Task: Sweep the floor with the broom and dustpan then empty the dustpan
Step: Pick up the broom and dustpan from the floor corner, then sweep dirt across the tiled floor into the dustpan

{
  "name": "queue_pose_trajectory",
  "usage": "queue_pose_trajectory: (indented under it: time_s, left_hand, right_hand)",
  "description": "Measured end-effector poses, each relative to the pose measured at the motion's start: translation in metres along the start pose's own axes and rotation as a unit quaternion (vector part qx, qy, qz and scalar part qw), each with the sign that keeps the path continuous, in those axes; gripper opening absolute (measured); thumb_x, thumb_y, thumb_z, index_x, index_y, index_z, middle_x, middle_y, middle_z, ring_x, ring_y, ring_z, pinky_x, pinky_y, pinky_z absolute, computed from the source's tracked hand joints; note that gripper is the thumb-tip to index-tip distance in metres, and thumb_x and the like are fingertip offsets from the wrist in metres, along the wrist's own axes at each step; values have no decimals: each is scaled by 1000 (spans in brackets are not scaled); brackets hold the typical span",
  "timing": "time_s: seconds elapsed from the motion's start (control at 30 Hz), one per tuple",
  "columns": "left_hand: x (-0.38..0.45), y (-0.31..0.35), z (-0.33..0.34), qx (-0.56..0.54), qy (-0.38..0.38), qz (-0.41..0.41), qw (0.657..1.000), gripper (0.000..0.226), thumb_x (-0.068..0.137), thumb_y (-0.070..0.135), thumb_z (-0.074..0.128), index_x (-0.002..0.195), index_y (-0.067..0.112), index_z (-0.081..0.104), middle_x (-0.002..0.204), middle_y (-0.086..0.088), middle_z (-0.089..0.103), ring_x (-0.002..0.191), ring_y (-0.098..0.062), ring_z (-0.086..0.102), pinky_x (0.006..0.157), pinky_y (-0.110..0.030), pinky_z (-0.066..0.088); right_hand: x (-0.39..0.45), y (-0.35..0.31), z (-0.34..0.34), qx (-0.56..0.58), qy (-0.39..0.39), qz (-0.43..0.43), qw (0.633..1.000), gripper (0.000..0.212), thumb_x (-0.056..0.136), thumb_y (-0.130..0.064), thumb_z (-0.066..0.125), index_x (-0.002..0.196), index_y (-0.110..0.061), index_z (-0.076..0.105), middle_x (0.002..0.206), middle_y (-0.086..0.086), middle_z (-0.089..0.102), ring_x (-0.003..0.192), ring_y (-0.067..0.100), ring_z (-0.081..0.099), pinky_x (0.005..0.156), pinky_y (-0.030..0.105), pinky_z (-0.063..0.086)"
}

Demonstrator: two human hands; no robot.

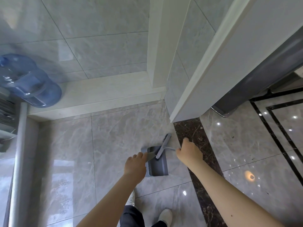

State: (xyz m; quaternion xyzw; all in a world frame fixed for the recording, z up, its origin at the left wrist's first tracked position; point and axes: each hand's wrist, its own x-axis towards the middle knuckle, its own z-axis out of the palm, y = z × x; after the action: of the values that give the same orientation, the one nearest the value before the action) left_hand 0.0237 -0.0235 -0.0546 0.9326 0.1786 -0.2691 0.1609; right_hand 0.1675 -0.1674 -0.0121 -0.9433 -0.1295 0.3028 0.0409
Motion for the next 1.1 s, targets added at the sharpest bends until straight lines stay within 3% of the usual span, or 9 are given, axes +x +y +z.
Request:
queue_pose_trajectory:
  time_s: [0.23, 0.4, 0.6, 0.77, 0.83, 0.87, 0.93, 1.03, 1.1]
  left_hand:
    - [23, 20, 2, -6, -10, -18, 1000, 37, 96, 17, 43, 132, 17, 40, 128, -2, 50, 114, -19, 53, 96, -30, 40]
    - [41, 27, 4, 0, -22, -5, 1000, 37, 97, 20, 42, 133, 18, 39, 130, -2, 48, 116, -19, 53, 93, -30, 43]
    - [61, 33, 14, -6, -49, -26, 998, 33, 98, 23, 41, 131, 22, 47, 129, 2, 52, 112, -18, 59, 83, -29, 50]
    - [69, 38, 23, 50, -43, -10, 998, 27, 95, 33, 48, 119, 26, 58, 120, 9, 59, 98, -15, 65, 77, -25, 51]
    - [71, 39, 28, 52, -31, -9, 998, 25, 95, 33, 49, 117, 27, 59, 120, 10, 59, 96, -16, 66, 72, -24, 49]
    - [72, 40, 29, 42, -23, -16, 999, 24, 95, 31, 48, 116, 28, 59, 120, 10, 60, 95, -16, 66, 70, -23, 48]
    - [73, 45, 32, 32, -13, -28, 999, 25, 95, 27, 47, 117, 30, 59, 118, 9, 63, 94, -16, 66, 70, -24, 49]
    - [74, 49, 32, 13, -9, -32, 999, 21, 94, 25, 49, 111, 31, 60, 120, 9, 65, 91, -16, 67, 72, -26, 53]
    - [73, 53, 30, -5, 4, -23, 1000, 15, 93, 25, 52, 103, 28, 62, 131, 13, 59, 89, -16, 68, 72, -28, 55]
  right_hand:
    - [21, 51, -8, 125, -105, 148, 976, 29, 92, -14, 54, 115, 3, 55, 88, 13, 61, 56, 18, 57, 54, 30, 56]
    - [34, 79, 4, 122, -167, 193, 959, 32, 93, -13, 51, 120, 3, 53, 88, 14, 62, 61, 19, 60, 68, 32, 60]
    - [42, 99, 15, 124, -333, 216, 910, 36, 95, -3, 45, 130, 4, 38, 84, 15, 63, 52, 13, 62, 36, 20, 45]
    - [52, 117, 41, 215, -305, 251, 893, 42, 98, -25, 37, 131, 0, 42, 74, 9, 56, 50, 15, 44, 39, 18, 38]
    - [54, 125, 53, 258, -318, 259, 875, 42, 99, -22, 36, 133, 2, 40, 74, 11, 59, 57, 18, 54, 51, 23, 53]
    - [52, 128, 55, 277, -323, 257, 868, 42, 99, -19, 36, 134, 4, 38, 76, 13, 64, 68, 22, 61, 72, 31, 59]
    - [46, 138, 62, 295, -345, 275, 848, 44, 100, -18, 34, 137, 7, 37, 92, 15, 70, 83, 24, 64, 96, 36, 50]
    - [45, 154, 66, 326, -313, 298, 841, 31, 99, -9, 36, 125, 5, 44, 83, 11, 70, 53, 14, 62, 54, 23, 52]
    - [43, 167, 70, 325, -276, 316, 848, 19, 97, -6, 36, 110, 1, 47, 63, 6, 65, 39, 11, 47, 34, 15, 33]
